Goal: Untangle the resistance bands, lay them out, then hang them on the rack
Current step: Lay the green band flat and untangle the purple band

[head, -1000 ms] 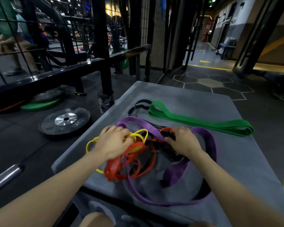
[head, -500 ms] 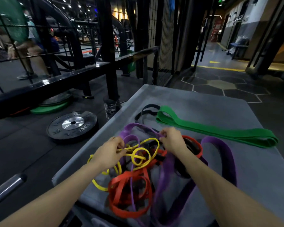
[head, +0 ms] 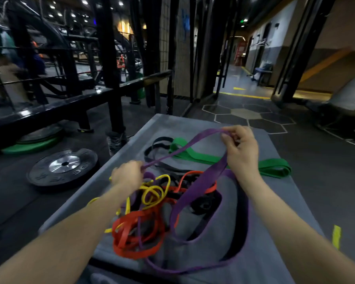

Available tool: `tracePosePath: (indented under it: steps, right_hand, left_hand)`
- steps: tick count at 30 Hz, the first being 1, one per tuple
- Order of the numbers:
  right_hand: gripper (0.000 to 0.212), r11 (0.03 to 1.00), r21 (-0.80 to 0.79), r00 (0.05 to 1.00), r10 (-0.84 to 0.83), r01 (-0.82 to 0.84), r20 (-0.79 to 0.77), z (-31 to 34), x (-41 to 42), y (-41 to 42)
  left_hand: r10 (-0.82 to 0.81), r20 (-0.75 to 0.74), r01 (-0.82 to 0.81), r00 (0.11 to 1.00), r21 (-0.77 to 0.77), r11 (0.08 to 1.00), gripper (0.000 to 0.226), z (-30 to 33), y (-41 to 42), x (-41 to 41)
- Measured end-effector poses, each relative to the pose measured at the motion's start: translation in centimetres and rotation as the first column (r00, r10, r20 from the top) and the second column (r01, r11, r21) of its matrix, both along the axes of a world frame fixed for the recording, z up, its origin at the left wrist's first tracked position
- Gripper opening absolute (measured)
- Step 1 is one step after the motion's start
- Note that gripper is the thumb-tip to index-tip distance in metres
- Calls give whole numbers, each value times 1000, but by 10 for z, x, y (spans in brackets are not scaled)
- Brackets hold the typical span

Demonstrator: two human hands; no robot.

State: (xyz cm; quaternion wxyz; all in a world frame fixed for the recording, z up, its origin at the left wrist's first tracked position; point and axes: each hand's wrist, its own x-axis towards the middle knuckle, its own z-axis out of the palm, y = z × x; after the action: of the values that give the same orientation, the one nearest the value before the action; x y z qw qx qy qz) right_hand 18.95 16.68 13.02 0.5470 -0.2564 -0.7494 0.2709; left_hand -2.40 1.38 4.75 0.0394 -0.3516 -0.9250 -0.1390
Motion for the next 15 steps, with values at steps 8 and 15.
tracePosePath:
  steps: [8,15]
  right_hand:
    - [18,865,-155,843,-401,478,359,-37,91,59]
    - [47,971,-82,713,-105,223,693,-47,68,9]
  left_hand:
    - [-136,181,99,974,203,974,24,36,-9,0]
    - [-486,112,387,866,464,797,23,67,21,60]
